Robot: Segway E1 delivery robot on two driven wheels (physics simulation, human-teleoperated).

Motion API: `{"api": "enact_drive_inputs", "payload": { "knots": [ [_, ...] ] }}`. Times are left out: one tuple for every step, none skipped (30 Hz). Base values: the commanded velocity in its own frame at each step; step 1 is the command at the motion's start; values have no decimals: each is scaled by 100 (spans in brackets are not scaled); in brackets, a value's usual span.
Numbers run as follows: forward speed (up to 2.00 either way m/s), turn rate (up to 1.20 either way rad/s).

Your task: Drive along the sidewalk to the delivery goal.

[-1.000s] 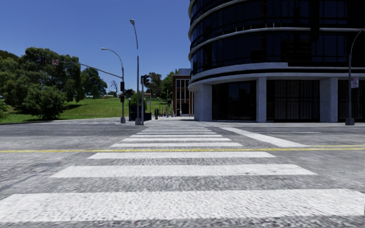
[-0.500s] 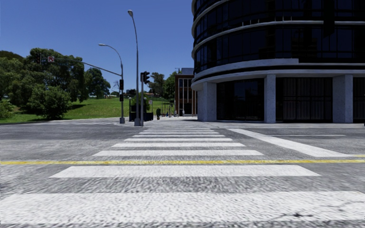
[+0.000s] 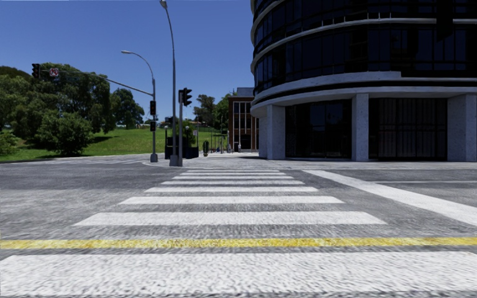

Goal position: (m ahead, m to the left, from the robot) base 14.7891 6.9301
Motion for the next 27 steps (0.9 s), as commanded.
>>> {"api": "enact_drive_inputs", "payload": {
  "knots": [
    [200,0],
    [200,0],
    [200,0],
    [200,0],
    [200,0],
    [200,0],
    [200,0],
    [200,0],
    [200,0],
    [200,0],
    [200,0],
    [200,0],
    [200,0],
    [200,0],
    [200,0],
    [200,0],
    [200,0],
    [200,0],
    [200,0],
    [200,0],
    [200,0],
    [200,0],
    [200,0],
    [200,0],
    [200,0],
    [200,0],
    [200,0]
  ]
}}
